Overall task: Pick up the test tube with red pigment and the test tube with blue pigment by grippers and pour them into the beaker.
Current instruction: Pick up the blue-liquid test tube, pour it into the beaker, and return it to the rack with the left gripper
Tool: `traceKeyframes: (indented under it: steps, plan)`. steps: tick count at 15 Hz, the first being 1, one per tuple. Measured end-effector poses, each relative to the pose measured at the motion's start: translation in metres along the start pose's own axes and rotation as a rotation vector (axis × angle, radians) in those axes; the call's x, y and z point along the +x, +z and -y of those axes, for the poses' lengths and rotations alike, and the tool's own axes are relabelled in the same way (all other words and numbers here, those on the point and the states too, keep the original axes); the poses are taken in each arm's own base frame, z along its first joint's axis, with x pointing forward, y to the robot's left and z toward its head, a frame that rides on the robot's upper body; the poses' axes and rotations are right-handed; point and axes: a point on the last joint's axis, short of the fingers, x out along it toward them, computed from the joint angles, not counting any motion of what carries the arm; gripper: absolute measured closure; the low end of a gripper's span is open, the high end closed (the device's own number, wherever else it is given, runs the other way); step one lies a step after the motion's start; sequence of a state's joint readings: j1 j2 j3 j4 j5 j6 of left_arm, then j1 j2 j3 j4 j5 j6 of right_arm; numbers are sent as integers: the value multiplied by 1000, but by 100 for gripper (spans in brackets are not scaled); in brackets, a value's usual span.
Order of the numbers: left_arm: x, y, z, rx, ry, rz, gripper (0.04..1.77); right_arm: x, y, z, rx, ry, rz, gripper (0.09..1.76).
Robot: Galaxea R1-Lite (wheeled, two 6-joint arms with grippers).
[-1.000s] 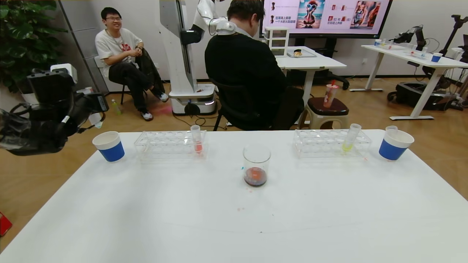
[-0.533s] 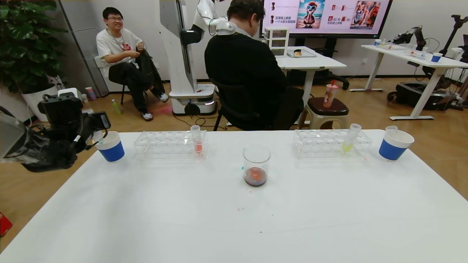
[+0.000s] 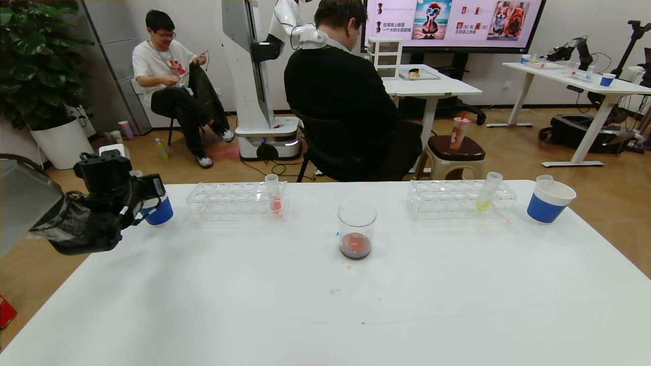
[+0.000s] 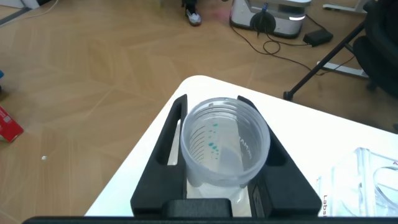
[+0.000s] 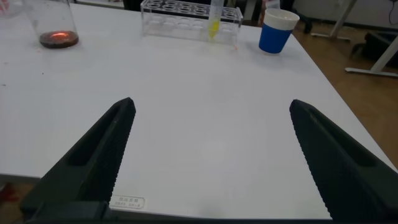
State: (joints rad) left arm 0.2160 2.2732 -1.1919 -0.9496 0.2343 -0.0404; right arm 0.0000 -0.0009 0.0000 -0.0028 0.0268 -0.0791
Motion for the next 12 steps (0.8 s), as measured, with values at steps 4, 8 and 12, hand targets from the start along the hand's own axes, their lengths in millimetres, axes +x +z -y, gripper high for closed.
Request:
traceKeyframes:
  steps: [4,8,12]
  plan:
    - [0,-3,0,4,2,-8,128,0,0,0,0,0,0,12]
    - [-1,-7,0,11,0,-20,34,0,0,0,0,0,0,12]
    - [-2,0,3,8,-10,0,6,0,0,0,0,0,0,12]
